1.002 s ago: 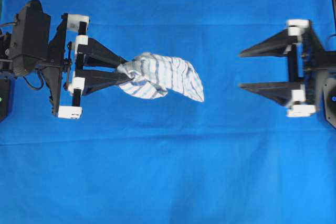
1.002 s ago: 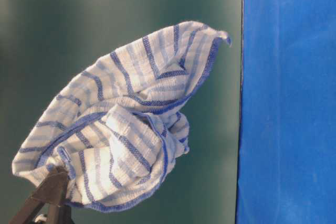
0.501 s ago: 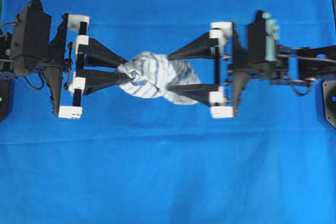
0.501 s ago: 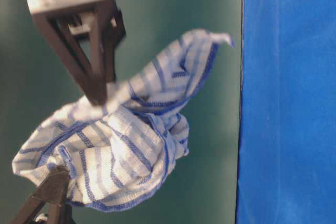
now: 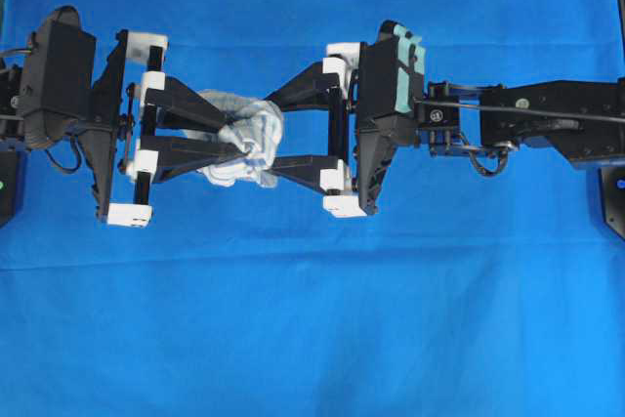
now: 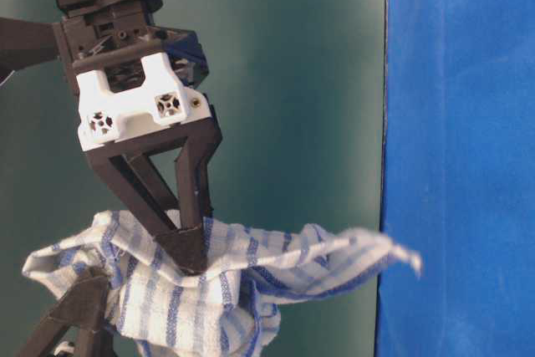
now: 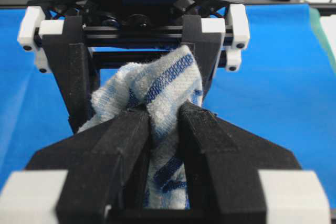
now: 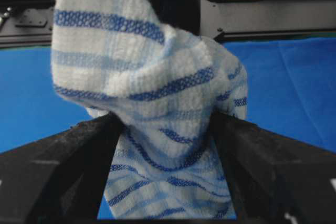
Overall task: Hand over the towel.
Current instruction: 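Open the left gripper, release the towel, and pull the right gripper back right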
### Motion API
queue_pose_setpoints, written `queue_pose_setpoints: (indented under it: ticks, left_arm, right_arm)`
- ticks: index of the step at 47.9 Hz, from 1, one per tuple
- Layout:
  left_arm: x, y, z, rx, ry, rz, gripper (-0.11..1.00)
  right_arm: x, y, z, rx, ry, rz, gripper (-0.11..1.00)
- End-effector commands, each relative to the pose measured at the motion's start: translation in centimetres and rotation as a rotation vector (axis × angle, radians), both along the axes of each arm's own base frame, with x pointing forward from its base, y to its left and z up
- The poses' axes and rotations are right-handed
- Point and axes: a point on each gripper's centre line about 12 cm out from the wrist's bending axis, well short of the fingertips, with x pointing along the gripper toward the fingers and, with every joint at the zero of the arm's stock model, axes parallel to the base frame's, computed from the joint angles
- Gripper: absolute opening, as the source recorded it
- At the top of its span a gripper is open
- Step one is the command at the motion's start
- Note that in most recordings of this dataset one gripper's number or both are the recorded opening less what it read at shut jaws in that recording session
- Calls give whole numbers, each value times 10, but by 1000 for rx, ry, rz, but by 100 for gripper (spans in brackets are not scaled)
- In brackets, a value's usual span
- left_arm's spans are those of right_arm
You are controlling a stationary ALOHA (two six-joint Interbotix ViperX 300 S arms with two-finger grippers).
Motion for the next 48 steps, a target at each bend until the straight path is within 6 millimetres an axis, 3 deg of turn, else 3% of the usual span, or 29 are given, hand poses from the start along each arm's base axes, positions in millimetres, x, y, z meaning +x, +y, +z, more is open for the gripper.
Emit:
queue_pose_setpoints:
  ticks: [1,5,13,32,35,42,45,48]
  left_arm:
    - [0,-3,9,-1,-32,-9,13]
    - [1,-3,9,-3,-34,-8,13]
    - [4,-4,10,-7,-35,-10,13]
    - [3,-1,10,-16,-38,0,15]
    - [1,-1,11,-23,-47,1,29]
    - [-9,0,14,-24,-77,3,74]
    - [-16,1,16,-24,-87,4,88]
    - [-23,1,18,-24,-96,4,93]
  right_arm:
    - [2,-1,14,-4,-35,-3,70]
    - [1,-1,14,-9,-33,-3,58]
    - [1,-1,14,-15,-32,0,11]
    - [-12,0,19,-10,-43,0,10]
    - [-19,0,20,-9,-46,-1,11]
    - [-42,2,25,-7,-58,4,10]
    - [-52,4,26,-6,-64,7,10]
    - [-65,6,28,-3,-74,11,10]
